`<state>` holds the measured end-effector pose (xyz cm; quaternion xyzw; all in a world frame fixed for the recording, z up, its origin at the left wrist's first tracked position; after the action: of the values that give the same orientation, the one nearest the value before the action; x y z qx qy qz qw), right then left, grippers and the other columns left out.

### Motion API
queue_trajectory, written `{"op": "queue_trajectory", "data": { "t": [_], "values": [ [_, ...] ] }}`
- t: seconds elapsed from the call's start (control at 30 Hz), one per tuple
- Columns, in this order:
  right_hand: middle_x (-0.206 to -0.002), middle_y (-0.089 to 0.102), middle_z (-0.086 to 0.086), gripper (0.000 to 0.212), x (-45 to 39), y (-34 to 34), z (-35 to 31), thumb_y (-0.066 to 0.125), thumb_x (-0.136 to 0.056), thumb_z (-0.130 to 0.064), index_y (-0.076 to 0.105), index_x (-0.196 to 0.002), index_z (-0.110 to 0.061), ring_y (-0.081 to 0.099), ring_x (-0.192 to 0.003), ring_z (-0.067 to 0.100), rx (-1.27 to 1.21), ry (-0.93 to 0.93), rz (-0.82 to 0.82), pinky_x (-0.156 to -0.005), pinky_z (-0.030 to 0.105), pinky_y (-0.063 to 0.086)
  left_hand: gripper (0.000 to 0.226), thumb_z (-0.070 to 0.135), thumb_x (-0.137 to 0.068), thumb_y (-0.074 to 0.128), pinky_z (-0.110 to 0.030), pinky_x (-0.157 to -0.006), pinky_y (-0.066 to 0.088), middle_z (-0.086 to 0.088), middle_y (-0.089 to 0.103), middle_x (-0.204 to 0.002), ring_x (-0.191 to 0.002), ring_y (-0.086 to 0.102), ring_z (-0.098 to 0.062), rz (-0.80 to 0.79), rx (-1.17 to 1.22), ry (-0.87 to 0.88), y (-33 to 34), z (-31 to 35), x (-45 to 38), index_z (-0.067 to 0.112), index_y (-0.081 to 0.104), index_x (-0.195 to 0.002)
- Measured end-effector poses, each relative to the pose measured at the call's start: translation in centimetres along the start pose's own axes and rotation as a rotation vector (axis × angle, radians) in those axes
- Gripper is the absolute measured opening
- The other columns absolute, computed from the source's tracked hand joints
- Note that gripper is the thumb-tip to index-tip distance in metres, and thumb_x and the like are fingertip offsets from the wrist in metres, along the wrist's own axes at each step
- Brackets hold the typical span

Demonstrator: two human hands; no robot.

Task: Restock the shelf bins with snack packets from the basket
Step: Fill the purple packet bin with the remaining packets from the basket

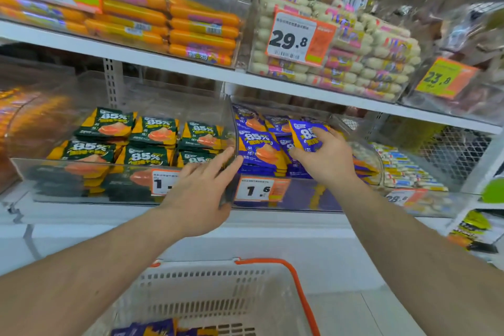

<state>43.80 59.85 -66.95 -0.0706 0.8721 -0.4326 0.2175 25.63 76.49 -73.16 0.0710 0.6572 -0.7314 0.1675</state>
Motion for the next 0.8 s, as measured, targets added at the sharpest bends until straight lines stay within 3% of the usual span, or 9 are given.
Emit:
{"op": "queue_trajectory", "data": {
  "t": [0.17,0.27,0.37,0.57,0.67,0.73,0.8],
  "values": [
    [-0.154,0.038,0.008,0.072,-2.8,3.3,1.4,0.067,-0.08,-0.057,0.05,-0.142,-0.023,0.035,-0.141,0.03,0.085,0.005,-0.094,-0.112,0.048,0.035,0.082,0.044,-0.093,0.053,-0.034,-0.114,0.014,0.013,-0.003,-0.163,-0.141,0.029,-0.014,0.041,0.055,-0.015,0.3,-0.4,-0.2,0.029,0.002,-0.156],
    [-0.149,0.045,0.011,0.054,-3.1,4.8,2.3,0.052,-0.094,-0.05,0.051,-0.141,-0.023,0.027,-0.146,0.029,0.125,-0.024,-0.109,-0.112,0.05,0.034,0.081,0.042,-0.093,0.052,-0.029,-0.114,0.012,0.014,0.003,-0.163,-0.143,0.023,-0.009,0.035,0.046,-0.002,0.2,-0.6,-0.2,0.029,0.002,-0.156],
    [-0.141,0.053,0.012,0.047,-2.8,5.1,2.8,0.046,-0.099,-0.041,0.049,-0.143,-0.024,0.032,-0.141,0.032,0.194,-0.056,-0.11,-0.107,0.051,0.039,0.08,0.042,-0.089,0.052,-0.032,-0.114,0.017,0.009,0.016,-0.162,-0.142,0.03,-0.014,0.047,0.069,0.009,0.4,-0.6,0.0,0.025,0.012,-0.156],
    [-0.152,0.041,0.008,0.046,-2.7,4.8,3.0,0.045,-0.101,-0.038,0.046,-0.145,-0.026,0.038,-0.137,0.034,0.222,-0.063,-0.12,-0.106,0.052,0.04,0.083,0.039,-0.086,0.057,-0.032,-0.115,0.014,0.007,0.016,-0.162,-0.143,0.03,-0.015,0.045,0.102,0.001,0.7,-0.6,0.0,0.023,0.015,-0.156],
    [-0.155,0.036,0.01,0.044,-2.2,4.3,2.4,0.043,-0.101,-0.036,0.047,-0.144,-0.026,0.034,-0.14,0.034,0.247,-0.053,-0.11,-0.108,0.051,0.037,0.073,0.03,-0.081,0.059,-0.041,-0.115,0.021,-0.003,0.033,-0.157,-0.133,0.045,-0.019,0.206,0.045,0.06,-0.7,0.2,0.8,0.016,0.037,-0.148],
    [-0.149,0.042,0.016,0.04,-0.8,2.4,1.1,0.046,-0.099,-0.028,0.056,-0.137,-0.019,0.039,-0.135,0.037,0.223,-0.124,0.089,-0.106,0.05,0.038,0.062,0.026,-0.073,0.058,-0.044,-0.109,0.028,-0.006,0.05,-0.143,-0.121,0.053,-0.02,0.365,0.018,0.185,-1.6,1.8,2.2,0.014,0.051,-0.134],
    [-0.119,0.061,0.02,0.031,3.2,-0.3,-2.1,0.051,-0.09,-0.019,0.069,-0.112,-0.008,0.055,-0.11,0.038,0.076,-0.415,0.446,-0.089,0.048,0.045,0.054,0.023,-0.069,0.059,-0.04,-0.098,0.035,-0.004,0.061,-0.124,-0.107,0.058,-0.022,0.354,0.053,0.321,-0.7,3.6,3.7,0.013,0.058,-0.122]
  ]
}}
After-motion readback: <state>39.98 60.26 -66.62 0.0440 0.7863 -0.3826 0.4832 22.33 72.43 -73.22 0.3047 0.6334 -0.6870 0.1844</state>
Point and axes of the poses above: each hand's wrist, its own x-axis away from the middle knuckle, its own y-axis out of the palm, z = x × y, the point moved 8 cm from there along -x, towards the middle knuckle
